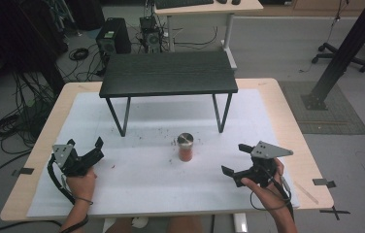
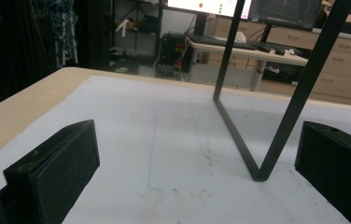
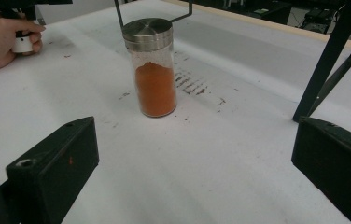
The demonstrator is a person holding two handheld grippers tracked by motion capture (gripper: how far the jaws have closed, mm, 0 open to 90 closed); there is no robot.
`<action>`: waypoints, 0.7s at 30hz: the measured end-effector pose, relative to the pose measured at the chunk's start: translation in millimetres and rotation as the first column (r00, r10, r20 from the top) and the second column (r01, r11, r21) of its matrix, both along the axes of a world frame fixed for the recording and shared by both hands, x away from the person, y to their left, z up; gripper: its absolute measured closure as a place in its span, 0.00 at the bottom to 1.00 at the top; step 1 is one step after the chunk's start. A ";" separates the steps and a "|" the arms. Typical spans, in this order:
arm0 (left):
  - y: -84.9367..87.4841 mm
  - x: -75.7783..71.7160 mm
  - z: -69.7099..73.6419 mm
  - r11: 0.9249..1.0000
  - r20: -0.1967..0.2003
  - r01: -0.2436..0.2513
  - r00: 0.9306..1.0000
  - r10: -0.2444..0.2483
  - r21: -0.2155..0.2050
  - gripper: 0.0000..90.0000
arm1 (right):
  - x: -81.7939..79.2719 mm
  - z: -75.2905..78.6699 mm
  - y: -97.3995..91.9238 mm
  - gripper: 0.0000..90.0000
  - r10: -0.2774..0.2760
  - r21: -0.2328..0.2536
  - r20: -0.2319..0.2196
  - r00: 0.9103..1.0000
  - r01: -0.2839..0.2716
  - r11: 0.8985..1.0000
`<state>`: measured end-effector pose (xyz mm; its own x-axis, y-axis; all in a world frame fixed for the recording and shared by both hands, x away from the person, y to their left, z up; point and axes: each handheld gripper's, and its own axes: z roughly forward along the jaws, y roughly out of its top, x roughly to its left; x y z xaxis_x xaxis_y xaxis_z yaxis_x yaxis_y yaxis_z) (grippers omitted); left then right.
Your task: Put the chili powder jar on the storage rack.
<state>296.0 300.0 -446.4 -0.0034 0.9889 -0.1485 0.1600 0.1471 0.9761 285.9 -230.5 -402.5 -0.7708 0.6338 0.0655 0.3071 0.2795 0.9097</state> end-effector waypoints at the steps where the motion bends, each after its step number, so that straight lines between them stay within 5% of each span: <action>1: -0.1 0.0 0.0 1.000 0.000 -0.002 1.000 0.002 0.001 0.00 | 0.2 0.3 0.2 0.01 0.002 -0.004 0.001 1.000 -0.002 1.000; 21: -0.1 -0.2 -0.1 1.000 0.002 0.000 1.000 0.000 0.000 0.00 | 2.9 1.2 6.2 0.01 0.013 -0.010 -0.005 1.000 -0.014 1.000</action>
<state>295.8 299.9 -446.5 -0.0026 0.9889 -0.1483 0.1581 0.1468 0.9765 288.9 -224.2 -401.3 -0.7789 0.6240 0.0625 0.3075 0.2931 0.9053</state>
